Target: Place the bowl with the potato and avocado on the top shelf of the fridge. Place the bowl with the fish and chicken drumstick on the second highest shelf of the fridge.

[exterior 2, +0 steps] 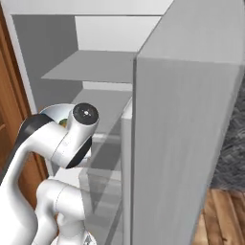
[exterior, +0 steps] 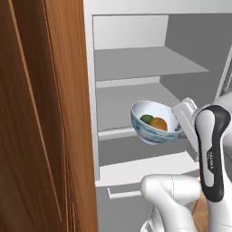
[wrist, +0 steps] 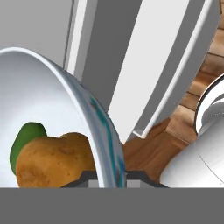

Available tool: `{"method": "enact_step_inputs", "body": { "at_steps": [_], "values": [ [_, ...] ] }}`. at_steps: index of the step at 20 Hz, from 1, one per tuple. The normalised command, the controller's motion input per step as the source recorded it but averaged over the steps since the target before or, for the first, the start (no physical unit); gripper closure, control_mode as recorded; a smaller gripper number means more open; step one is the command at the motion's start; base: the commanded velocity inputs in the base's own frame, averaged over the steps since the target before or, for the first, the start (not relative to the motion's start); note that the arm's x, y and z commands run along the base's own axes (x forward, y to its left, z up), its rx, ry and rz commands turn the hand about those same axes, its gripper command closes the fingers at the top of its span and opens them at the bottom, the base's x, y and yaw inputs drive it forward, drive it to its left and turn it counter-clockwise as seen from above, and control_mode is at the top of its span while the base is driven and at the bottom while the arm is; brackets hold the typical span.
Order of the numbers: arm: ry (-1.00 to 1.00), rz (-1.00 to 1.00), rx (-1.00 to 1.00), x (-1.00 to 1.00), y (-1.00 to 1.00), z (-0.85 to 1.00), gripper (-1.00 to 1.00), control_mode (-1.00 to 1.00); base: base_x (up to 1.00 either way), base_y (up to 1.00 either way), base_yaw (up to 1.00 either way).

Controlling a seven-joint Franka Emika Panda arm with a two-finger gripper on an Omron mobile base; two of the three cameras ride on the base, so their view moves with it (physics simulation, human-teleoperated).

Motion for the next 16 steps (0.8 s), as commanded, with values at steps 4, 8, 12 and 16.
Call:
{"method": "enact_step_inputs", "body": {
  "at_steps": [4,8,12,16],
  "values": [
    [0.0,0.0,0.0,0.0,0.0,0.0,1.0,1.0,0.5,0.08,-0.11],
    [-0.05,-0.03,-0.02,0.0,0.06,0.04,1.0,-1.0,0.26,0.19,-0.08],
    [-0.35,-0.13,-0.13,-0.02,0.16,0.45,1.0,-1.0,0.0,0.0,0.0],
    [-0.39,-0.18,-0.1,-0.08,0.02,0.8,1.0,-1.0,0.0,0.0,0.0]
  ]
}}
